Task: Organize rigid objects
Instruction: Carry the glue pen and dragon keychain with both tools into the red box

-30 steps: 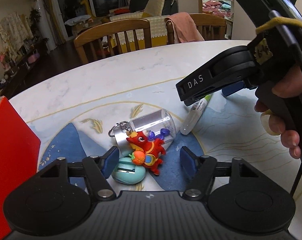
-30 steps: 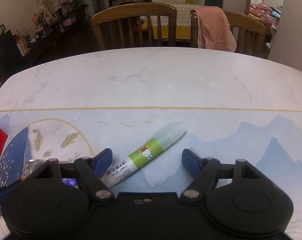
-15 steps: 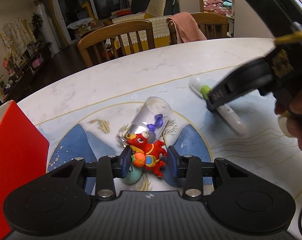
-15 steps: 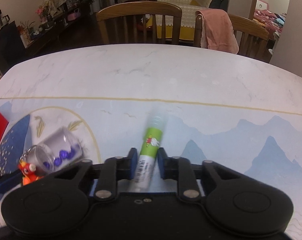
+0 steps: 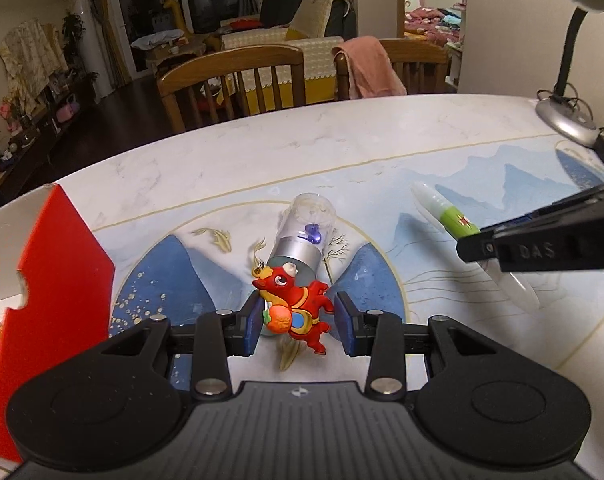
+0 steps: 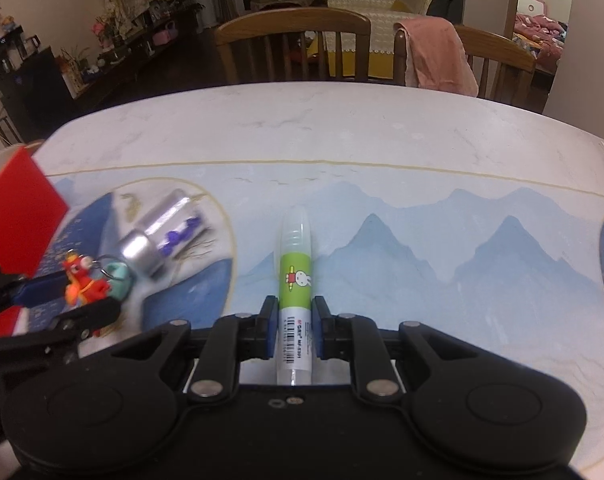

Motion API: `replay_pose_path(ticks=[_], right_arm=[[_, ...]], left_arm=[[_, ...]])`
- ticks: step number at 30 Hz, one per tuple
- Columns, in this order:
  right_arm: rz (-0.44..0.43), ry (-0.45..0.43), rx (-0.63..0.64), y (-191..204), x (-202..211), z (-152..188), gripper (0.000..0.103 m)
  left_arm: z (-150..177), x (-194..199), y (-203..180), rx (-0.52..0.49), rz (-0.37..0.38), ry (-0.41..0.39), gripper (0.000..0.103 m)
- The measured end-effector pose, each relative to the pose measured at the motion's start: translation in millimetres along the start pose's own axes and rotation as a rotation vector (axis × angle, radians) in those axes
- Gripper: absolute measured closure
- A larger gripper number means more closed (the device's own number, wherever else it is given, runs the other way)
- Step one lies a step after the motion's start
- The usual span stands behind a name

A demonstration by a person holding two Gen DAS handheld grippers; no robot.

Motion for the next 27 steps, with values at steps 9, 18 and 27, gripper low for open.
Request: replay_pose_path(ticks=[9, 18, 27], right_arm=[[-0.044, -0.024, 0.016, 23.9, 48.4, 23.6, 0.087], [-0.087, -0.063, 0.070, 65.1, 96.7, 36.8, 0.087], [-0.117, -0.092, 0.127, 121.0, 119.7, 35.8, 0.087]], left_arm=[[11.2, 41.3, 11.1, -0.010, 0.053, -0.015, 0.066], [22.6, 90.4, 35.6, -0.016, 0.094, -0.039, 0.066], [33.2, 128.5, 86.5, -0.001, 0.089, -0.063, 0.066]])
Point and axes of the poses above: each gripper's, at about its wrist camera, not at the fingertips, and x roughly against the way its jaws point, y to its left, z to its underside, the point moved 3 cm from there along -x, roughly the way its jaws point, and after that the axes turned 7 degrees about y, right-handed, at the moved point
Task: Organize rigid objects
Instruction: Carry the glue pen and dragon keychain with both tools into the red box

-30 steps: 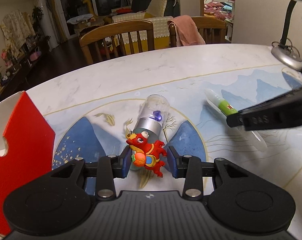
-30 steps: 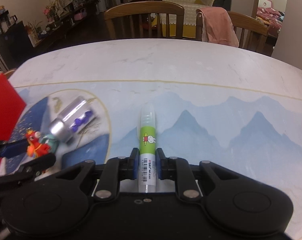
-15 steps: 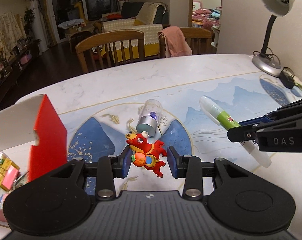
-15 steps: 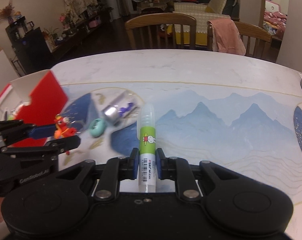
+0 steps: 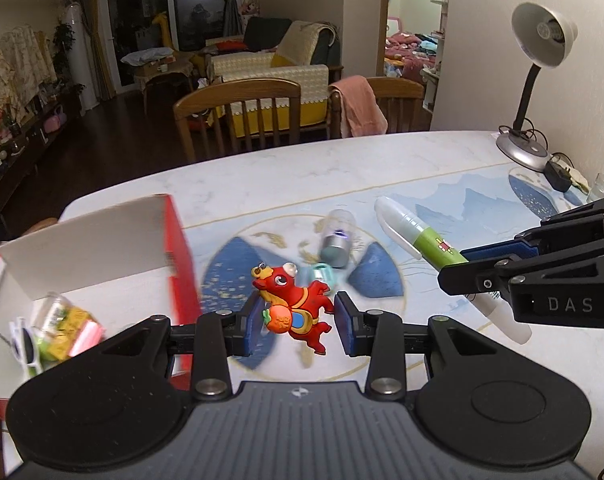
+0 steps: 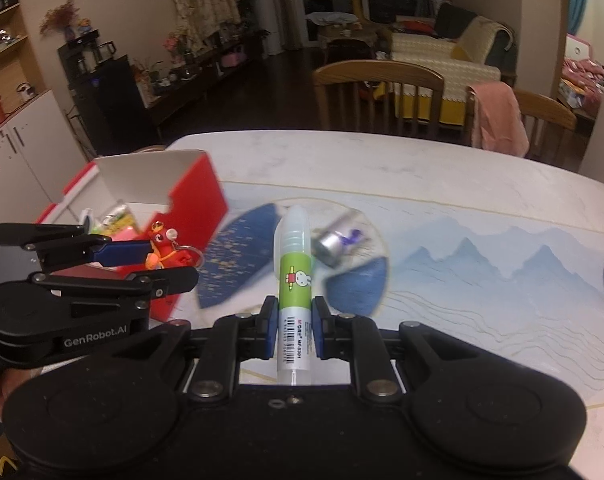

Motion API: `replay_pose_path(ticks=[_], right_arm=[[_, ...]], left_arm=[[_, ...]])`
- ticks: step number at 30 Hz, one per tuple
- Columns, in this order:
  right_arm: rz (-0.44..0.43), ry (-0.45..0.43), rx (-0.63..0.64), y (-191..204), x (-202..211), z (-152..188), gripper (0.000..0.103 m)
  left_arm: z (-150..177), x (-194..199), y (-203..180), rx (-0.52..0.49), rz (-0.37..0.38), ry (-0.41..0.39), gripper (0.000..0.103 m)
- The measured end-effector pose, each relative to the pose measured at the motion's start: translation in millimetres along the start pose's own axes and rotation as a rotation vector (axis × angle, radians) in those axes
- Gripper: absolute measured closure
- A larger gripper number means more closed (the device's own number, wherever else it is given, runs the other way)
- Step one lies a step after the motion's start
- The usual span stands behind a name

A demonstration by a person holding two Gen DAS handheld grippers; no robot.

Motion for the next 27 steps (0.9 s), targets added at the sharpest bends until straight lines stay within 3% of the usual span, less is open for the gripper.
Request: replay_pose_path(ticks=[12, 27], right_arm=[[-0.044, -0.032, 0.061, 86.7, -9.2, -28.1, 0.087], [-0.032, -0.012, 0.120, 179.7, -67.9, -72.0, 0.087]], left_arm=[[-1.4, 35.6, 97.7, 0.021, -0.039, -0.024, 0.066], [-16.5, 5.7, 214.6, 0.037, -0.054, 0.023, 0.066]])
Point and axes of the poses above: each gripper's, at about its wrist camera, not at the fingertips, and x roughly against the way its jaws point, y to its left, z to its underside, the point moved 3 cm from there along -x, roughly the way its jaws point, and after that the axes turned 7 degrees about y, right-handed, at the moved point
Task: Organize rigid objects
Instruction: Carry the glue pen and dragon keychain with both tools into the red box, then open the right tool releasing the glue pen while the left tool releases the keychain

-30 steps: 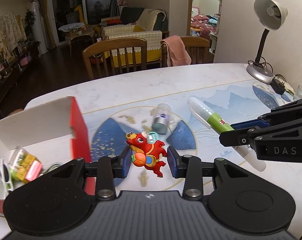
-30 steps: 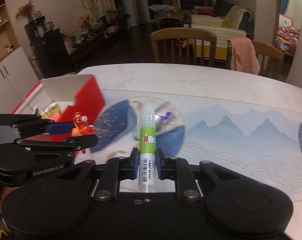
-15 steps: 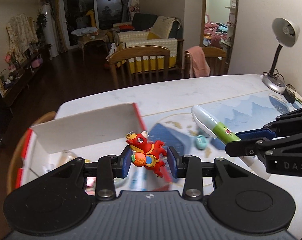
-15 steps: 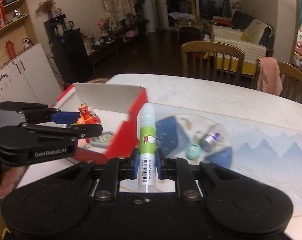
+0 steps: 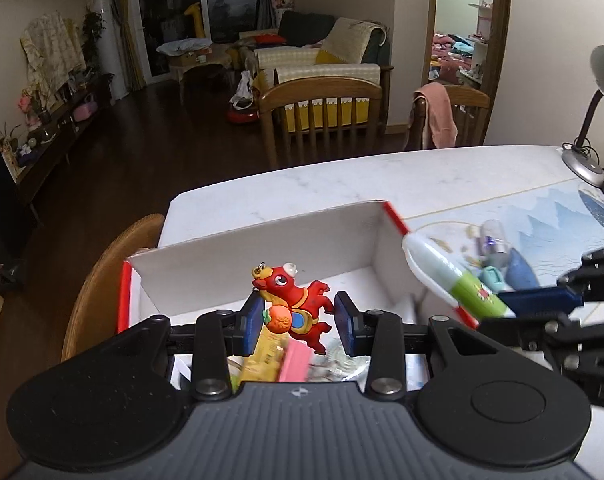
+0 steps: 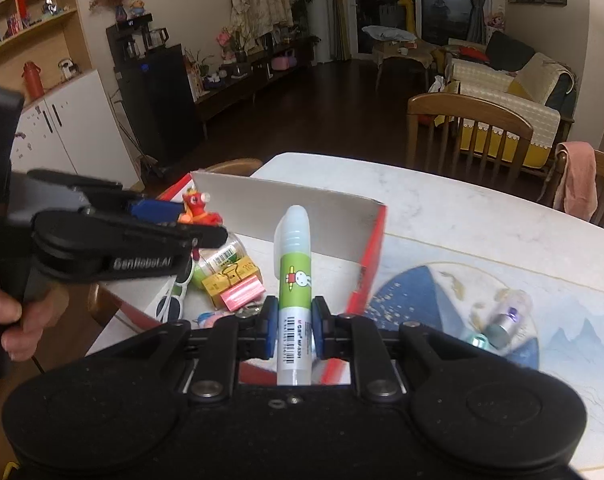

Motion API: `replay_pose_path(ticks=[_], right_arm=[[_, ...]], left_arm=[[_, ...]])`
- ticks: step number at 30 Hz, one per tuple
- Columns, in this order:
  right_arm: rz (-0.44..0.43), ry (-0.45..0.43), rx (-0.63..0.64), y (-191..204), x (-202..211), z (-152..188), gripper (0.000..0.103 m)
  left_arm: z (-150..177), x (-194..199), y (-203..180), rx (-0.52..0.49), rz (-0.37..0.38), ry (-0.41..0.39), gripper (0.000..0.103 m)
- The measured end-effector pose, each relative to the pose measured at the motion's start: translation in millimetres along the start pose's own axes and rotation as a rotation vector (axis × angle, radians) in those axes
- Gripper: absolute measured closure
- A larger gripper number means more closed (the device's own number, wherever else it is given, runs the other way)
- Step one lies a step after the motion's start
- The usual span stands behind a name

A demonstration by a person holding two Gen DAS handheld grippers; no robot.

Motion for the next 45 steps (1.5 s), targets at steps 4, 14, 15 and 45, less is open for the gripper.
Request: replay_pose_path(ticks=[4, 14, 15, 45], right_arm=[[0.021, 0.025, 0.005, 13.8, -23.6, -6.0, 0.087], [0.069, 0.112, 0.008, 30.2, -77.2, -13.3, 0.087], [0.071, 0.121, 0.009, 31.3, -82.1, -12.5, 0.087], [0.043, 0.226, -0.034, 32.7, -117.4, 3.8, 0.066]], left_arm=[[-6.1, -22.4, 16.8, -0.006, 0.010, 0.016, 0.066], [-14.3, -80.6, 20.5, -0.052, 0.071, 0.097, 0.065], [-14.2, -85.9, 20.5, -0.051, 0.078, 0.109, 0.065], [4.1, -157.9, 22.4, -0.023, 0.105, 0.334, 0.059]])
Point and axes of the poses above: each gripper's, at about its wrist camera, not at the fingertips, and x roughly against the way its jaws point, y to its left, z to its underside, the point moved 3 cm from there along -x, roughly the way its jaws point, and after that the axes turned 7 degrees about y, right-handed, at the moved point
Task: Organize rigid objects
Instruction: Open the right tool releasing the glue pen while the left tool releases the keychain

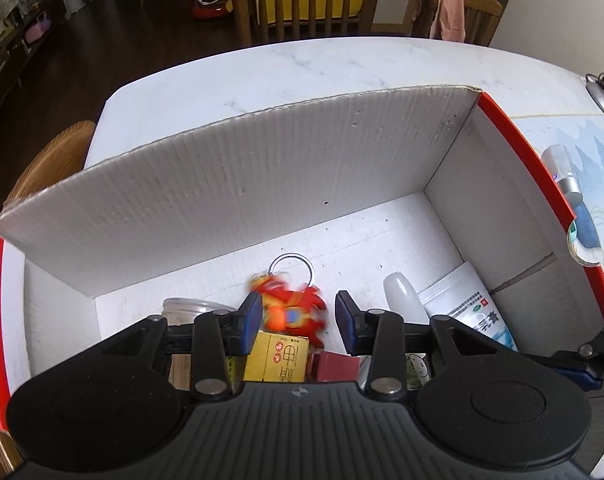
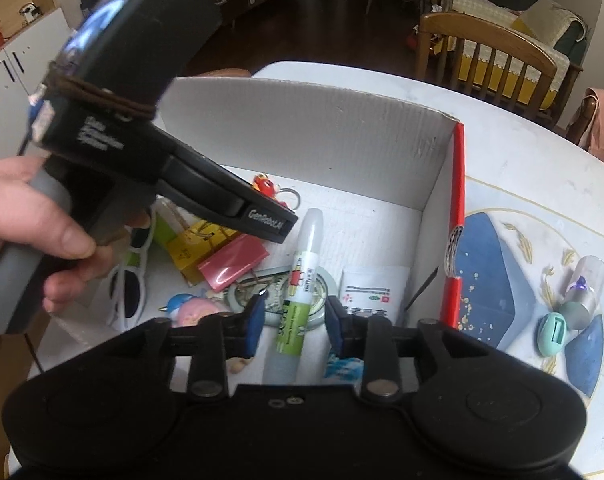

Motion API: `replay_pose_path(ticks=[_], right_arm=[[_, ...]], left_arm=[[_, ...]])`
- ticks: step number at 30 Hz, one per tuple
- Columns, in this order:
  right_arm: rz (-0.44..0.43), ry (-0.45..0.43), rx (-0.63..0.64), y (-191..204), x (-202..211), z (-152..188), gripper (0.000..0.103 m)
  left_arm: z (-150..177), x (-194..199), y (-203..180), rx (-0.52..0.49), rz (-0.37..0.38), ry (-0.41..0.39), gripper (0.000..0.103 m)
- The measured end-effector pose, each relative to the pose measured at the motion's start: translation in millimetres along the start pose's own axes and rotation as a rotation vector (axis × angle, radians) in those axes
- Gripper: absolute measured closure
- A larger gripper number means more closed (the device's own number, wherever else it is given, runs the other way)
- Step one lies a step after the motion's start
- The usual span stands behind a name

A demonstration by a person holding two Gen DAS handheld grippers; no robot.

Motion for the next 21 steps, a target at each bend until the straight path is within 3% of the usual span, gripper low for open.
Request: replay_pose_path(ticks=[3, 16, 21], right_arm=[[-0.012, -0.013, 0.000, 1.8, 5.5, 0.9, 0.063], [-0.049, -0.095, -0.023, -7.5, 47.8, 8.8, 0.056], [-0.054, -0.120, -0.012, -12.5, 67.4, 14.0, 0.047]], left_arm=[[2.5, 9.2, 1.8, 0.017, 0.009, -0.032, 0.045], [22.1, 66.4, -4.0, 0.054, 0.016, -0.146, 0.040], [31.4, 90.7, -12.0, 0.059, 0.020, -0.197, 0.031]])
Point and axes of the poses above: each gripper's, at about its wrist camera, not at the fingertips, and x roughly against the way its jaws point, y to its left, z to its underside, the point moved 3 cm from there along -x, roughly the way its jaws point, and after that the axes turned 7 degrees about y, right-handed, at the moved point
